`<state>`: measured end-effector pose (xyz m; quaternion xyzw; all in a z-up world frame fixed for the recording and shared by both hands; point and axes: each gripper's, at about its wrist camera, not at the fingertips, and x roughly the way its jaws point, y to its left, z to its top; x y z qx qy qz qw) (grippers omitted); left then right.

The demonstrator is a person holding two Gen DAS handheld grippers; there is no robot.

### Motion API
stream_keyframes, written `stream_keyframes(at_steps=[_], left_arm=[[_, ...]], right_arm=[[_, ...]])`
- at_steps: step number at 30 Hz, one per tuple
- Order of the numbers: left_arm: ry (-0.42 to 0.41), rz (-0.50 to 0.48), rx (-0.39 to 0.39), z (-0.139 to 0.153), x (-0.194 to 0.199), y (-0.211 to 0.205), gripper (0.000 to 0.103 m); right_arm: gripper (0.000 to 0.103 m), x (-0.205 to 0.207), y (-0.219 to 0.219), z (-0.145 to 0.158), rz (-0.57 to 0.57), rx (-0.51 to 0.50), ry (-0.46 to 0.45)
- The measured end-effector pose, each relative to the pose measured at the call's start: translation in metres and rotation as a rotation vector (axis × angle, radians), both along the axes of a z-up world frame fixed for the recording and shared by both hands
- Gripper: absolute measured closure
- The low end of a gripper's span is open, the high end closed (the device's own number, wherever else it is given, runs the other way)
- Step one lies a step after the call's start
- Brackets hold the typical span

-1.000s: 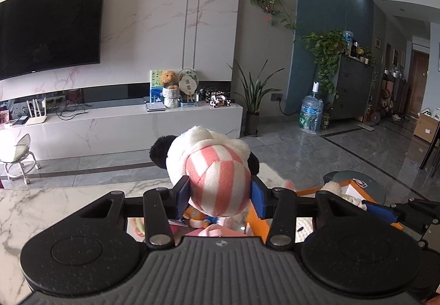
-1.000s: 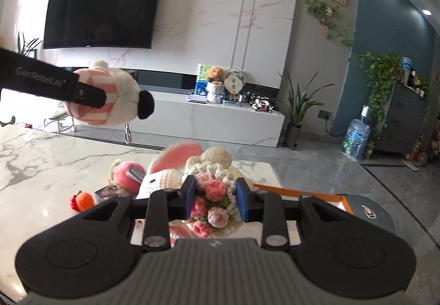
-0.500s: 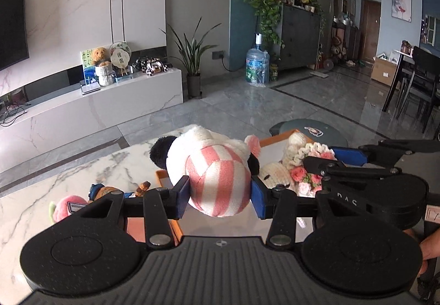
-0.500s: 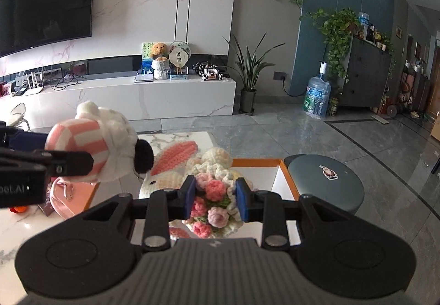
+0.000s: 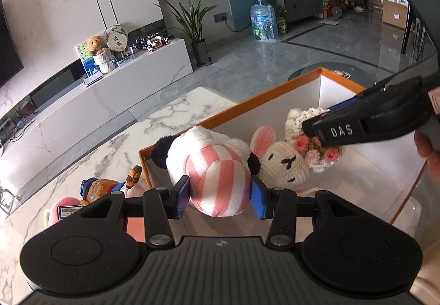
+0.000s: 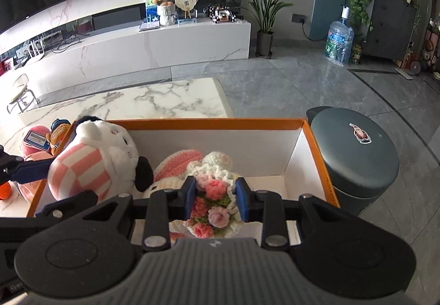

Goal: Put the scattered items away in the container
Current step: 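Lift both held toys and carry them over the orange box, then open both tools to drop the toys into the orange box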

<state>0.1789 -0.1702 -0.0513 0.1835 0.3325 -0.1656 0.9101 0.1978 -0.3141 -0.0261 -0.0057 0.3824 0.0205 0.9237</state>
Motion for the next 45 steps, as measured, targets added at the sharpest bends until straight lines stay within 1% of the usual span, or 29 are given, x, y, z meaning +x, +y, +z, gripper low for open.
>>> stream_keyframes(at_steps=[5,8,11,17,21,22,26,28,31,33,34,35,36,38,40,45], left_arm=[[0.047,0.016,0.073,-0.016,0.002,-0.007,0.049],[0.081,0.025,0.100,-0.022,0.005,-0.006,0.049],[0.090,0.021,0.122,-0.024,0.008,-0.010,0.049],[0.138,0.013,0.162,-0.031,0.020,-0.017,0.047],[0.150,-0.009,0.226,-0.036,0.022,-0.023,0.042],[0.151,-0.010,0.233,-0.037,0.022,-0.023,0.039],[0.161,-0.013,0.214,-0.036,0.023,-0.021,0.034],[0.168,-0.022,0.208,-0.036,0.023,-0.020,0.030],[0.171,-0.029,0.202,-0.036,0.023,-0.019,0.027],[0.161,-0.027,0.189,-0.034,0.022,-0.018,0.027],[0.151,-0.023,0.181,-0.033,0.021,-0.016,0.024],[0.135,-0.017,0.170,-0.030,0.019,-0.015,0.021],[0.115,-0.008,0.157,-0.026,0.017,-0.013,0.014],[0.088,0.000,0.135,-0.017,0.012,-0.011,0.014],[0.068,0.001,0.117,-0.008,0.008,-0.009,0.014],[0.028,-0.013,0.108,0.008,-0.005,-0.008,0.014]], right_arm=[[0.069,0.020,0.001,-0.010,0.014,0.034,0.055],[0.069,0.028,0.004,-0.018,0.010,0.059,0.084],[0.069,0.034,0.006,-0.025,0.009,0.077,0.106],[0.068,0.040,0.014,-0.027,0.021,0.039,0.103],[0.067,0.039,0.018,-0.027,0.031,0.011,0.098],[0.067,0.038,0.018,-0.027,0.031,0.011,0.098],[0.062,0.038,0.016,-0.026,0.027,0.026,0.102],[0.062,0.037,0.014,-0.025,0.022,0.034,0.096],[0.056,0.037,0.013,-0.025,0.015,0.033,0.088],[0.046,0.036,0.015,-0.023,0.013,0.022,0.078],[0.045,0.035,0.016,-0.022,0.015,0.016,0.071],[0.041,0.034,0.016,-0.020,0.016,0.009,0.061],[0.035,0.032,0.017,-0.017,0.016,0.001,0.050],[0.031,0.029,0.018,-0.012,0.017,-0.018,0.025],[0.031,0.026,0.019,-0.008,0.016,-0.030,0.013],[0.031,0.017,0.021,0.002,0.011,-0.036,0.004]])
